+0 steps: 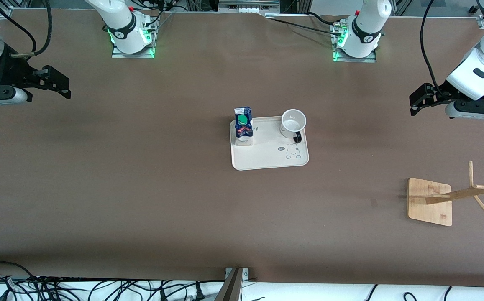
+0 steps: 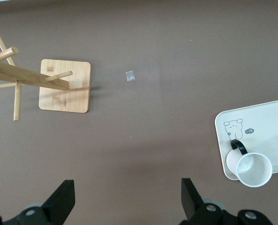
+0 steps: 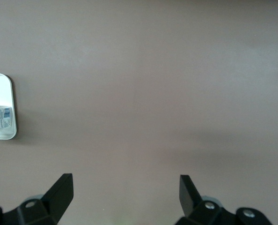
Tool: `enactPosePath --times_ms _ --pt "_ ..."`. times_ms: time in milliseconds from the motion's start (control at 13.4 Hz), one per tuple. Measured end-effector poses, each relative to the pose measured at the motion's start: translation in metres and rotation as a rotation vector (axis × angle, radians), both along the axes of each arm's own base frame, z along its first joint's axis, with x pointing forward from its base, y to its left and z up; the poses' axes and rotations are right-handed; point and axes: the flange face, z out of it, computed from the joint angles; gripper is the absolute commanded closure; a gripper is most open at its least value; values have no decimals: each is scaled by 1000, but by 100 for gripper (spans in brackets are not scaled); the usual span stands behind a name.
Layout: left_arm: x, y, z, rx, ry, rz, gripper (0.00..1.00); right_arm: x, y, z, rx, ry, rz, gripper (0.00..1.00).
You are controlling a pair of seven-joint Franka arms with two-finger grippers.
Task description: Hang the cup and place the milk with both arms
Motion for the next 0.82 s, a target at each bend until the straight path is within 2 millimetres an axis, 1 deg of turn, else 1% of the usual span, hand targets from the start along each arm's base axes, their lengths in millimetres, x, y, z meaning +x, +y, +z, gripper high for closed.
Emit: enactPosePath --times_ms 598,747,822 --pt "0 0 0 0 0 0 0 3 2 -1 3 -22 4 0" --pt "0 0 0 0 0 0 0 6 11 -8 1 -11 18 0" --pt "0 0 0 0 0 0 0 7 19 -12 1 -4 32 0"
